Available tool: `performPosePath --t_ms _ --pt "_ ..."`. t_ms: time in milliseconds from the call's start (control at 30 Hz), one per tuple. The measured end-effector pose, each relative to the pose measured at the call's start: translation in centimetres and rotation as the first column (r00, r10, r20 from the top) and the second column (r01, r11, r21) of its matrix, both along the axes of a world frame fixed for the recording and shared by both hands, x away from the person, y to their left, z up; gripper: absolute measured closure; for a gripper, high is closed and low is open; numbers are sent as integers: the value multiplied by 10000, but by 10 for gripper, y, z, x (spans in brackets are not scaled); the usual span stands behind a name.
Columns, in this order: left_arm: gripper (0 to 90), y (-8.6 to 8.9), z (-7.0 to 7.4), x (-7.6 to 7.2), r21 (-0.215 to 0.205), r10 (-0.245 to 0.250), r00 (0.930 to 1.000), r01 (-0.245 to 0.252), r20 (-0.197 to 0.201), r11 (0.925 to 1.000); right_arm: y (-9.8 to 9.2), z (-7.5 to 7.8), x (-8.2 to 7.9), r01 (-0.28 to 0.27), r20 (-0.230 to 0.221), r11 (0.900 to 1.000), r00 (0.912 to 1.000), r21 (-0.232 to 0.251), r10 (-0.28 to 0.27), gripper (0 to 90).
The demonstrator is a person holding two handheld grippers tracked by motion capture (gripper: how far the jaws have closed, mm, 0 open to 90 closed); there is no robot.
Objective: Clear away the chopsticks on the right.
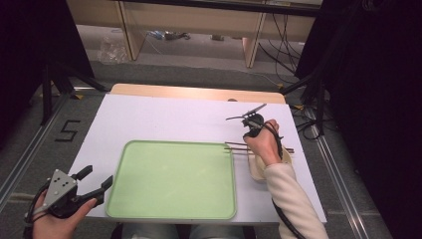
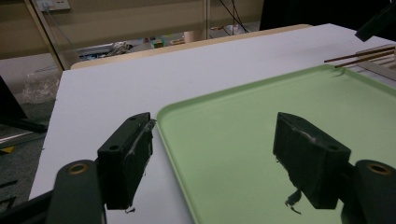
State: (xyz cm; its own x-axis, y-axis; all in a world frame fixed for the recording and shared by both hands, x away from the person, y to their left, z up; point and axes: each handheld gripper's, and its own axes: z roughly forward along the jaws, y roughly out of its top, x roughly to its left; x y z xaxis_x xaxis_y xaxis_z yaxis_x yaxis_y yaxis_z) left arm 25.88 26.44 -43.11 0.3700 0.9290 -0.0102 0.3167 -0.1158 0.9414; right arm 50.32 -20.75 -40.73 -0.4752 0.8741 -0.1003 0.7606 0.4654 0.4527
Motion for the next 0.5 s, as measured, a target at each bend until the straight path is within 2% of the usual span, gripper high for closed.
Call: performPosePath --t_ms 33,100,133,167,233,267,300,333,367,400,433,467,500 --pt "280 0 0 0 0 0 10000 0 0 10000 0 0 0 0 0 10000 10000 0 0 721" --pt "280 0 0 0 7 -28 10000 28 16 10000 2 6 6 -1179 -4 9912 9930 -595 1180 676" --pt "280 0 0 0 -1 -27 10000 27 19 10000 3 10 10 -2087 -32 9705 9777 -1211 2099 659" --pt "280 0 0 0 7 -29 10000 29 16 10000 4 11 14 -2733 -156 9492 9615 -1560 2743 653" --pt "280 0 0 0 9 -42 10000 42 -2 10000 5 11 22 -3519 -642 9120 9359 -2111 3462 634" --pt "280 0 0 0 13 -42 10000 42 -1 10000 6 8 26 -3942 -1057 8884 9190 -2355 3798 625" --pt "280 0 0 0 1 -44 10000 44 10 10000 8 6 28 -4199 -1407 8718 9073 -2522 3963 623" --pt "280 0 0 0 -5 -41 10000 41 17 10000 8 4 31 -4526 -1532 8542 8915 -2560 4264 625" --pt "280 0 0 0 -4 -40 10000 40 14 10000 11 1 30 -4550 -1641 8512 8900 -2615 4253 629" --pt "280 0 0 0 -27 -18 10000 18 -4 10000 12 0 31 -4747 -1774 8407 8795 -2603 4417 635" --pt "280 0 0 0 -23 -33 10000 33 -25 10000 14 -2 31 -4854 -2003 8359 8727 -2562 4453 637" --pt "280 0 -1 1 -44 -48 10000 48 -6 10000 16 -6 31 -4872 -2053 8350 8714 -2559 4456 642" --pt "280 0 -1 1 -29 -43 10000 43 -22 10000 17 -9 32 -5023 -2141 8264 8626 -2545 4583 643"
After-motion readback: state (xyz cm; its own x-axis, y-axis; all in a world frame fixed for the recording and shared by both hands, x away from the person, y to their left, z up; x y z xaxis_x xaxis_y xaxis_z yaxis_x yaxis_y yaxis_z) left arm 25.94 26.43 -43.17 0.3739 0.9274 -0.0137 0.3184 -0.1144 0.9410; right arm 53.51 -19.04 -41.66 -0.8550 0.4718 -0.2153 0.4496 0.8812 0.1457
